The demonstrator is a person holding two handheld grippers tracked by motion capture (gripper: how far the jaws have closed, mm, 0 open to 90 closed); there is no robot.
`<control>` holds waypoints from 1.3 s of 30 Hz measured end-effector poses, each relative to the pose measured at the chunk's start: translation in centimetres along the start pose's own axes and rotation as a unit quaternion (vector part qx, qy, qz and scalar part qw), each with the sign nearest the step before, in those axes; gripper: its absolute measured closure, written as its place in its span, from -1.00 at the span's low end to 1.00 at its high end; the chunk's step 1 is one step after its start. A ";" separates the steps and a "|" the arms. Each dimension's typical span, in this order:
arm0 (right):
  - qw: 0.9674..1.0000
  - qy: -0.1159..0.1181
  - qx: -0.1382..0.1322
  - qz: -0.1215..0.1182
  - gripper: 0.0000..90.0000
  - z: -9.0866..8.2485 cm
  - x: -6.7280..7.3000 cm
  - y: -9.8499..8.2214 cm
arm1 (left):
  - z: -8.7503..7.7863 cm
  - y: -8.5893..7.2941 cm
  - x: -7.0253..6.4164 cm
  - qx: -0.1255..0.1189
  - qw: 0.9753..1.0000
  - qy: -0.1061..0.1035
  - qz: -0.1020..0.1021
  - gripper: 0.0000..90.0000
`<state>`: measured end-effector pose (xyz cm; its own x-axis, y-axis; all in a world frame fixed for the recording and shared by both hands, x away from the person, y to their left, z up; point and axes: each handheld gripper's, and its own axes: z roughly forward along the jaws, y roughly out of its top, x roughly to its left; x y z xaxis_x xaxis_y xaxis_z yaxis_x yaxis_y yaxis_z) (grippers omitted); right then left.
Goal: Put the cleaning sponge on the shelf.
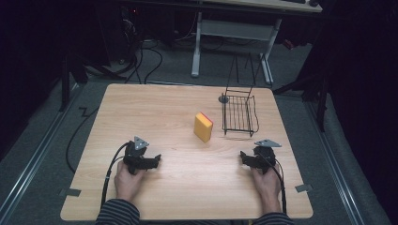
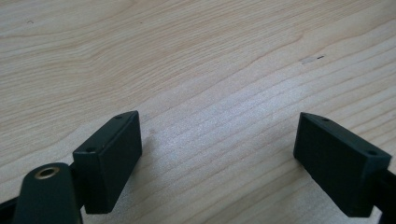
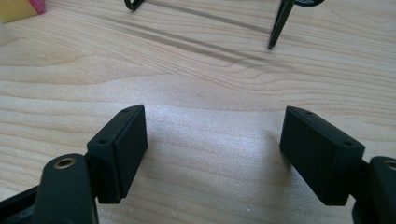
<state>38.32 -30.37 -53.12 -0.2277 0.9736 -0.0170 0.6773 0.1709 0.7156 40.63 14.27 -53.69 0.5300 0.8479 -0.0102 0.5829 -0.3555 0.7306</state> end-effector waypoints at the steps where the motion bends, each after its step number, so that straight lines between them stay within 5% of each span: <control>1: 1.000 0.000 0.000 0.000 -0.48 0.0 0.0 0.0 | 0.0 0.0 0.0 0.000 1.000 0.000 0.000 -0.65; 39: 1.000 0.019 0.003 -0.016 -0.45 0.1 -0.2 0.2 | 0.0 0.0 0.0 0.002 1.000 0.000 0.000 -0.65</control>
<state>38.52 -30.54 -53.06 -0.2757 0.9611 -0.0145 0.6725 0.2036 0.7115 40.64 14.27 -53.67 0.5293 0.8483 -0.0104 0.5853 -0.3563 0.7284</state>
